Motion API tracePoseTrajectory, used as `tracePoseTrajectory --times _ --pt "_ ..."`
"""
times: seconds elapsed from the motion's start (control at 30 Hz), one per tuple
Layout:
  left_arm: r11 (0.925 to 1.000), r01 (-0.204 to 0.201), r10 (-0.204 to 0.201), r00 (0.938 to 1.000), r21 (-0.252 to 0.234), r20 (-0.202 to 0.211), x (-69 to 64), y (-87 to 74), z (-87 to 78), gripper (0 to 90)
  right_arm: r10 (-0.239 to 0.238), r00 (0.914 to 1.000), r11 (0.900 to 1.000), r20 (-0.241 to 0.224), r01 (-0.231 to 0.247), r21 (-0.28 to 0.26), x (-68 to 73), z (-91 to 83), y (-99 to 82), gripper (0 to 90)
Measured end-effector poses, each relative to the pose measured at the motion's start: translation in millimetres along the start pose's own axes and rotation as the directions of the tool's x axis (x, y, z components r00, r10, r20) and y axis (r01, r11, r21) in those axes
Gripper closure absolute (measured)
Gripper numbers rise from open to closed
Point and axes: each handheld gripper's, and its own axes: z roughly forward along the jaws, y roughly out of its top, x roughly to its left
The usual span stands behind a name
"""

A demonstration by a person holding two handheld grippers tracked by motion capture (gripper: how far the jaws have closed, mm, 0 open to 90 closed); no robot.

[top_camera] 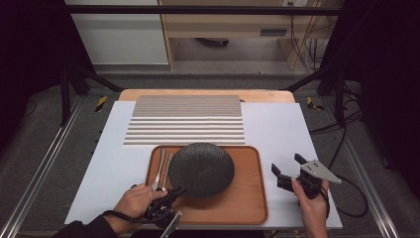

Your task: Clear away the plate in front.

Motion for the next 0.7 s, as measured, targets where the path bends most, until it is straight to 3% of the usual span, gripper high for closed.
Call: tracePoseTrajectory --times 0.7 --pt "0.9999 0.012 -0.012 0.9997 -0.012 0.02 -6.4 5.2 0.3 86.2 0.006 1.0 1.0 0.001 -0.006 -0.003 -0.9 -2.0 0.4 7.8"
